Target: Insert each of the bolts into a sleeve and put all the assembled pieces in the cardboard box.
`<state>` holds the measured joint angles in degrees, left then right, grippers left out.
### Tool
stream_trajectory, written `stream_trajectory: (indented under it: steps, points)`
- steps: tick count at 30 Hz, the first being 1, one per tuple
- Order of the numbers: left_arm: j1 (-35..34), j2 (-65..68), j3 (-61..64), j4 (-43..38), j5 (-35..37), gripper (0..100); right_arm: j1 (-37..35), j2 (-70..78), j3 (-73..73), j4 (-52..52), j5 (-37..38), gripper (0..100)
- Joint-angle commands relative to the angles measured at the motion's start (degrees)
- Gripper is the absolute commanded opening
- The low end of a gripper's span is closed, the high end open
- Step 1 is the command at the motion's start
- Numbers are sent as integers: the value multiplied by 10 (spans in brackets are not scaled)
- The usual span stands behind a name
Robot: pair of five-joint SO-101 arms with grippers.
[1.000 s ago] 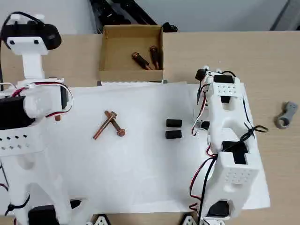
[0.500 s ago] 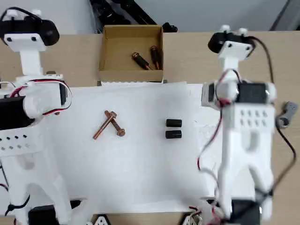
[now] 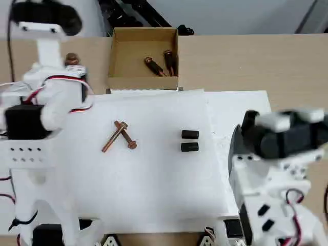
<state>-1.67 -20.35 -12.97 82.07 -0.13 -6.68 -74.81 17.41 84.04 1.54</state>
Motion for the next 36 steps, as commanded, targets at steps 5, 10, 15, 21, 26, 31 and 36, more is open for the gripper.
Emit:
stream_trajectory:
  steps: [5, 10, 15, 21, 26, 31, 36]
  points:
    - [83, -19, -6, -84, 0, 6, -7, -189, 355, -291, 1, 6]
    - [110, -21, -6, -147, 32, 6, -48, -249, 524, -480, -69, 5]
    - [115, -21, -6, -223, 105, 6, -156, -250, 627, -602, -102, 5]
    - [203, -25, -6, -216, 112, 6, -208, -249, 661, -642, -105, 5]
    - [291, -58, -3, -216, 111, 6, -208, -249, 664, -641, -106, 5]
    - [327, -58, 0, -181, 113, 6, -207, -249, 665, -636, -136, 5]
    - [352, -62, 43, -169, 135, 6, -208, -238, 665, -635, -135, 5]
